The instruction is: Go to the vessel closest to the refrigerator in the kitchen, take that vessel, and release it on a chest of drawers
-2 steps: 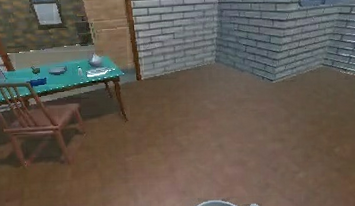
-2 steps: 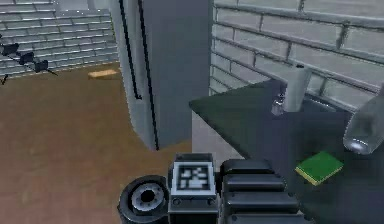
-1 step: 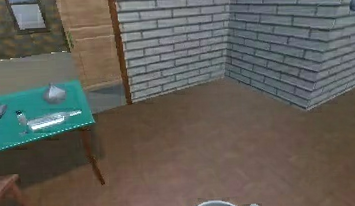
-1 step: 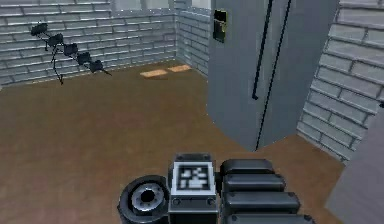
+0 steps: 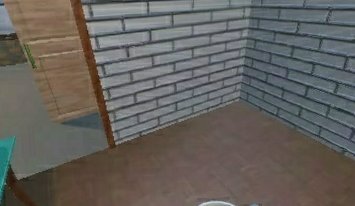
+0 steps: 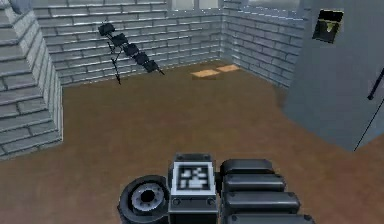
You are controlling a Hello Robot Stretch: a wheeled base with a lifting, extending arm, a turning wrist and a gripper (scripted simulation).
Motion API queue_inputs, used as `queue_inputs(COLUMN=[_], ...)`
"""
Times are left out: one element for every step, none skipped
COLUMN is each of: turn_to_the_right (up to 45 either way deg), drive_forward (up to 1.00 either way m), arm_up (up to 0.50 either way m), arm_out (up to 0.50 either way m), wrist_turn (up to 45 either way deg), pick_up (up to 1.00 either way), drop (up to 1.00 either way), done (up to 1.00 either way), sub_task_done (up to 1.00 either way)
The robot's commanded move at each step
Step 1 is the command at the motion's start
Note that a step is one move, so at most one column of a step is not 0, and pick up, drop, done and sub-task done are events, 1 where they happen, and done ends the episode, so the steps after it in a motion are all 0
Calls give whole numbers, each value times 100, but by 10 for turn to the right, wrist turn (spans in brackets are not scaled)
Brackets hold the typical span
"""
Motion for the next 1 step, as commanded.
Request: queue_inputs(turn_to_the_right=[-120], drive_forward=[0], arm_up=[0], arm_out=[0], wrist_turn=[0], pick_up=[0], drop=[0], done=[0], sub_task_done=[0])
